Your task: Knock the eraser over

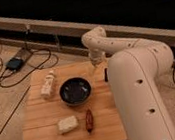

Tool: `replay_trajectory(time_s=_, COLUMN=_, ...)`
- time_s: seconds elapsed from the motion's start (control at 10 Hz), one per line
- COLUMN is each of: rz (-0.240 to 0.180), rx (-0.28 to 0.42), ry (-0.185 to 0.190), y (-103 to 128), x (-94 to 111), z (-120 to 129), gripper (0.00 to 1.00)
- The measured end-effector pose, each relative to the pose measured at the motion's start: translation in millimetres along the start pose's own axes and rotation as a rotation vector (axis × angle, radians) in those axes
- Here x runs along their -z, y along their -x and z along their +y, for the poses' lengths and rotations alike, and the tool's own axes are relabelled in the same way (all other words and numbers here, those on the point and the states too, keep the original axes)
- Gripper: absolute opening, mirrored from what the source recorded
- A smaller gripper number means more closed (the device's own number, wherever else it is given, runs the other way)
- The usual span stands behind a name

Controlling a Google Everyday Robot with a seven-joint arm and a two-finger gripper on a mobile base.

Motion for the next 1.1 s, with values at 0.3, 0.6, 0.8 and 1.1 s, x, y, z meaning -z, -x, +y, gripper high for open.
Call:
replay_trajectory(time_s=0.3, rz=0.019, rx=-0.018, ry=0.003, y=-14.9, x=4.6, z=8.0, gripper=0.80)
replay_trajectory(time_s=0.6, rz=0.040, rx=-0.011, ry=0.039, y=-24.6, x=11.7, z=41.8, gripper=0.80)
replay_trajectory(time_s=0.8, rz=0.052, rx=-0.002, ry=0.059, y=-30.8, x=19.7, z=62.6, gripper=0.80)
replay_trajectory(time_s=1.1, rz=0.056, rx=-0.005, ry=0.059, y=-33.6, x=31.6, z=73.6, gripper=0.80)
